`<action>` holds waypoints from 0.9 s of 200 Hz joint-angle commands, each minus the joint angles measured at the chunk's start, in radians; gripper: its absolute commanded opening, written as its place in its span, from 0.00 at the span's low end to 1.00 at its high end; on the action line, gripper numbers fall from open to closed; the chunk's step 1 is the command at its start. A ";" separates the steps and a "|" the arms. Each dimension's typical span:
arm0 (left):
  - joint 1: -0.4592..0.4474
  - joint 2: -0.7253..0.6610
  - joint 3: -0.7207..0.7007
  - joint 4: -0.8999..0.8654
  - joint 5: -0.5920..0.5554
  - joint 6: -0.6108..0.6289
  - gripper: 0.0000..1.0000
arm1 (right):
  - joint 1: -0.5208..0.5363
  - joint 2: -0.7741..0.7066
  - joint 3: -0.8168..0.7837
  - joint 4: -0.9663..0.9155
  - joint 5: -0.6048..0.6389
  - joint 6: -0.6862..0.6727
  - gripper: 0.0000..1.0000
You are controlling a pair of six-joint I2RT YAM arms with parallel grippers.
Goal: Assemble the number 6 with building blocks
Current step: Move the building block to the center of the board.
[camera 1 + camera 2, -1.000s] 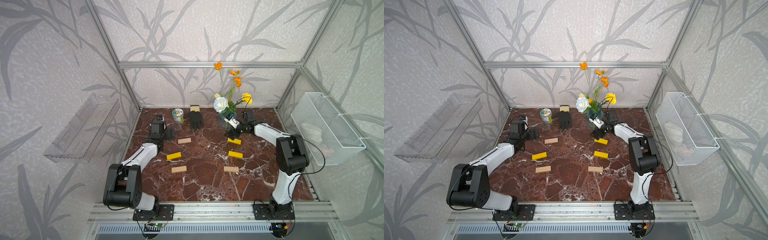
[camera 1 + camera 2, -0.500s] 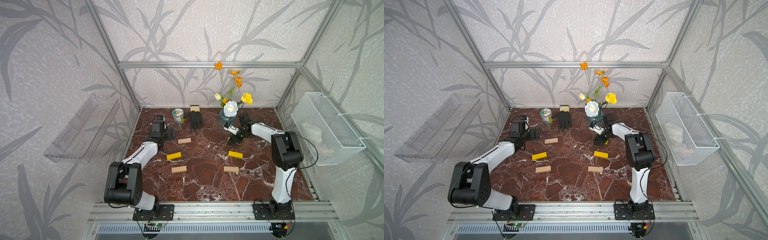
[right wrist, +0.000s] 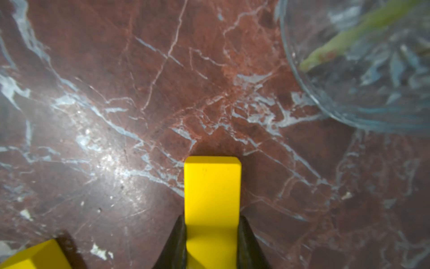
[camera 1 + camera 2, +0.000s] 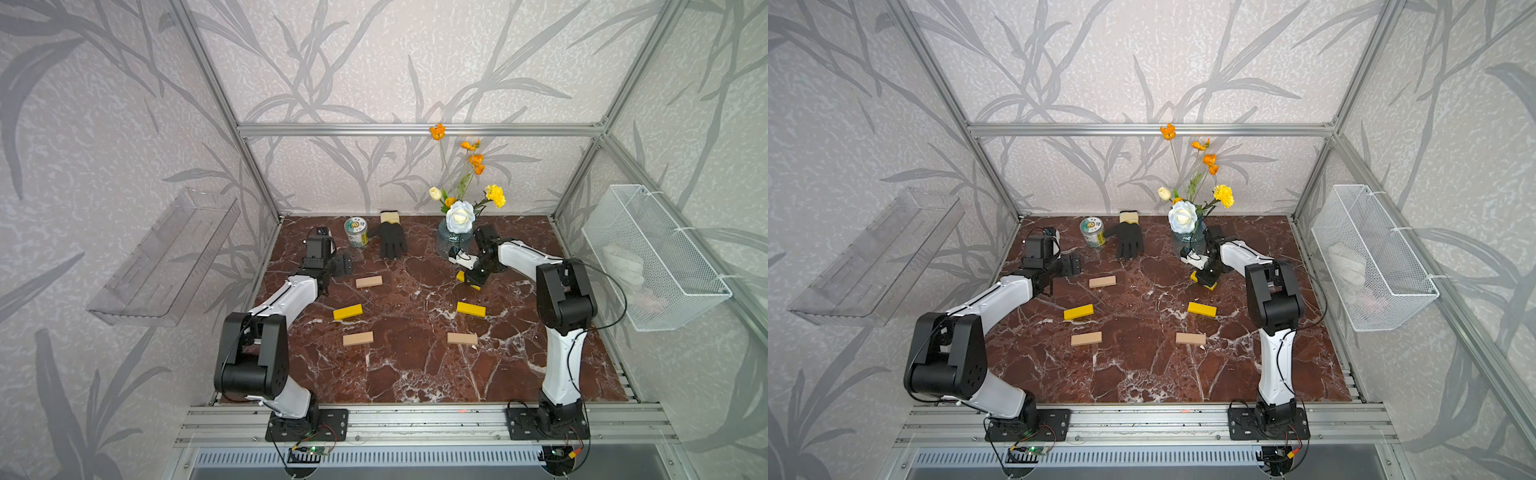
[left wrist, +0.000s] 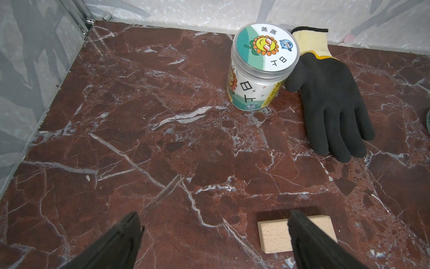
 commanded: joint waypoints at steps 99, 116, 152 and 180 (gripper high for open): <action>-0.002 0.025 0.057 -0.054 -0.014 0.017 0.99 | 0.302 0.258 0.425 -0.136 -0.055 -0.079 0.00; -0.002 0.024 0.063 -0.065 -0.014 0.024 0.99 | 0.308 0.295 0.490 -0.146 -0.064 -0.098 0.00; -0.002 0.028 0.074 -0.083 -0.011 0.026 0.99 | 0.324 0.336 0.540 -0.171 -0.064 -0.168 0.00; -0.002 0.029 0.072 -0.086 -0.014 0.034 0.99 | 0.333 0.345 0.531 -0.190 -0.056 -0.219 0.00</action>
